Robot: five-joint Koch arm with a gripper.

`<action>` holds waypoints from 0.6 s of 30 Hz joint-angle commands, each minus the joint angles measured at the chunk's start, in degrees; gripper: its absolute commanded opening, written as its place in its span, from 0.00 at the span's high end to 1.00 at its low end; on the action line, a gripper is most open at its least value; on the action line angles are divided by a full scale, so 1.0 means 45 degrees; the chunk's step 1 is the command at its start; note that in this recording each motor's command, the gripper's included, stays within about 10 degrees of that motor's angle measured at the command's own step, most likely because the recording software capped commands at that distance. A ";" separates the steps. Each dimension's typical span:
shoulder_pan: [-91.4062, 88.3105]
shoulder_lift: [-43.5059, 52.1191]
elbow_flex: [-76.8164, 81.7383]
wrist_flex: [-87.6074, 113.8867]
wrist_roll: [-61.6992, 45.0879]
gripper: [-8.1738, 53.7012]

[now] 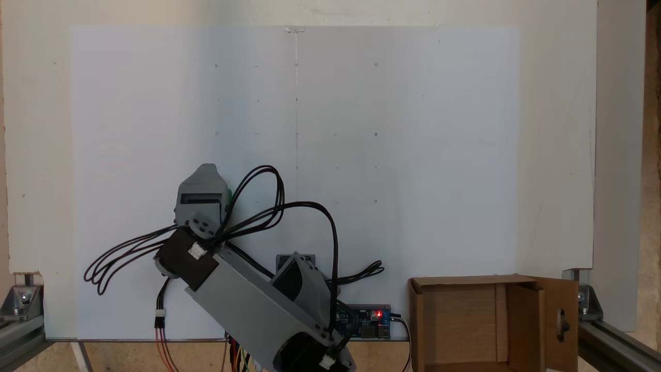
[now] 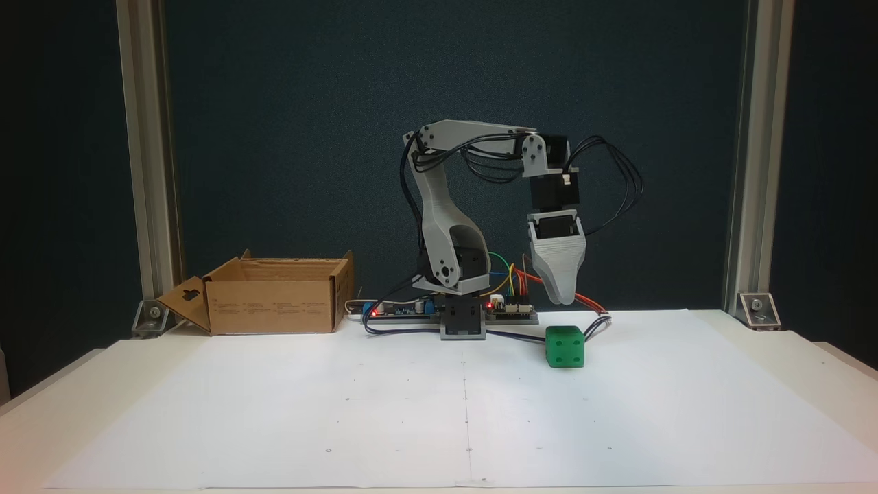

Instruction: Grasp a green dice and put it in the bin.

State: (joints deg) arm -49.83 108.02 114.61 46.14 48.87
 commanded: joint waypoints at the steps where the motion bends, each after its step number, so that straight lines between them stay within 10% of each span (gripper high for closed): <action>1: 0.0000 -0.0078 -0.0332 -0.0234 0.0996 0.16; 18: -0.0312 -0.0605 0.0625 -0.0742 0.1992 0.16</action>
State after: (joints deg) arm -51.24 105.21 117.95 43.15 53.44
